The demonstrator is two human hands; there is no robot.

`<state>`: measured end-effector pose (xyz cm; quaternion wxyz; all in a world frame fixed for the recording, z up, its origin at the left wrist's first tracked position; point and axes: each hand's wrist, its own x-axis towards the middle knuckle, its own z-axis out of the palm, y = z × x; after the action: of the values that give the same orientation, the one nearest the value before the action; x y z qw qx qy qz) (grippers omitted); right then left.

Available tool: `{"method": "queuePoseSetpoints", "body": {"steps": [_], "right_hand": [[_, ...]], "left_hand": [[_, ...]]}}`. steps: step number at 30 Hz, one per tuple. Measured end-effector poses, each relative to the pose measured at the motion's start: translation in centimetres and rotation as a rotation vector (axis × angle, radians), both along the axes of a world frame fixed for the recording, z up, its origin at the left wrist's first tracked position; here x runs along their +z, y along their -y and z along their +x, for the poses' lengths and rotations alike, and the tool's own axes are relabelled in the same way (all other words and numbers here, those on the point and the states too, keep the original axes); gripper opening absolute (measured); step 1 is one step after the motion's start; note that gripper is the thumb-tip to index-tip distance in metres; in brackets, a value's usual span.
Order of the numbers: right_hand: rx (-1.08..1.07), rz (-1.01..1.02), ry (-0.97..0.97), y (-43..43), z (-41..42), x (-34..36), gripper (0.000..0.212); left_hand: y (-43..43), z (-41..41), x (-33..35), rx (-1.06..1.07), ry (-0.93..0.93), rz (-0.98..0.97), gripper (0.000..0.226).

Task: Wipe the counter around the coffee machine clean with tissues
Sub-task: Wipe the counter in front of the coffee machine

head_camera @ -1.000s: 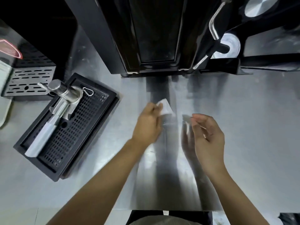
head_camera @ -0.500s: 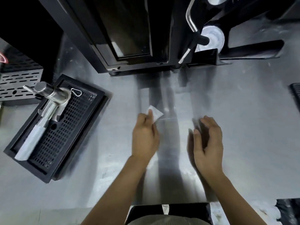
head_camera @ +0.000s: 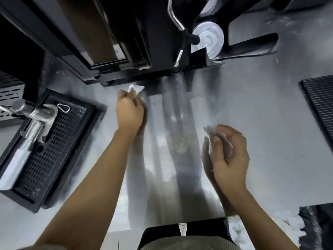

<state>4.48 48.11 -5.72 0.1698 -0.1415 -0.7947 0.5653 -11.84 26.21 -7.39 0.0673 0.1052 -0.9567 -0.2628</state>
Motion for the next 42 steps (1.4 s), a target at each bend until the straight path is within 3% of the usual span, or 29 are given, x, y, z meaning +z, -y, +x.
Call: {"method": "queuePoseSetpoints", "body": {"steps": [5,8,10,13,15,29,37,39,42], "right_hand": [[-0.013,0.017,0.014,-0.8,-0.5,0.1,0.035],[-0.022,0.019,0.032,-1.5,-0.7,0.0,0.034],[-0.034,-0.001,0.035,-2.1,-0.6,0.1,0.034],[-0.048,-0.019,0.046,-3.0,-0.3,0.3,0.032],[-0.057,-0.041,0.054,-3.4,0.0,0.3,0.031],[-0.021,-0.067,0.102,-4.1,1.1,0.2,0.025],[-0.02,-0.082,0.11,-4.5,1.9,-0.3,0.024],[-0.001,-0.099,0.108,-4.5,1.9,-0.3,0.023],[0.018,-0.122,0.108,-4.6,2.3,-0.2,0.021]], "left_hand": [[-7.8,5.7,-1.2,-0.323,-0.084,0.056,0.041],[-10.4,8.9,-0.7,-0.513,-0.028,0.209,0.035],[-9.6,7.8,0.3,-0.353,-0.05,0.317,0.021],[-6.2,2.6,0.9,0.05,-0.144,0.212,0.017],[-4.6,-0.7,0.6,0.12,-0.096,0.13,0.024],[-10.2,-4.2,-1.3,-0.524,-0.104,0.134,0.019],[-10.8,7.8,-0.6,-0.787,0.022,0.314,0.013],[-10.1,8.7,0.2,-0.666,0.095,0.45,0.014],[-6.8,6.5,1.2,-0.193,-0.068,0.484,0.015]]}}
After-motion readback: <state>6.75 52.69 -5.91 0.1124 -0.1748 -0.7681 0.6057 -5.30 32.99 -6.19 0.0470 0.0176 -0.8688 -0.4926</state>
